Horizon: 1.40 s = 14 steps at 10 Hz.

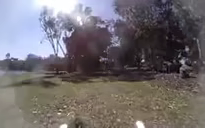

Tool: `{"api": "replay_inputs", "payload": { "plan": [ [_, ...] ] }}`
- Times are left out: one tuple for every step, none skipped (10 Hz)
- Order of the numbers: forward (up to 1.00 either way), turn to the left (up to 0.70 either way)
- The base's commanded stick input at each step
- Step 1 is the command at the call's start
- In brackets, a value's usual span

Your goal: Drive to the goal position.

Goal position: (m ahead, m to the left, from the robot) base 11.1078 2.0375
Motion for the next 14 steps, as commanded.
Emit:
{"api": "replay_inputs", "payload": {
  "plan": [
    [0.70, 0.00],
    [0.70, 0.00],
    [0.70, 0.00],
    [0.70, 0.00],
    [0.70, 0.00],
    [0.70, 0.00],
    [0.70, 0.00],
    [0.70, 0.00],
    [0.70, 0.00],
    [0.70, 0.00],
    [0.70, 0.17],
    [0.70, 0.03],
    [0.70, 0.00],
    [0.70, 0.00]
  ]
}}
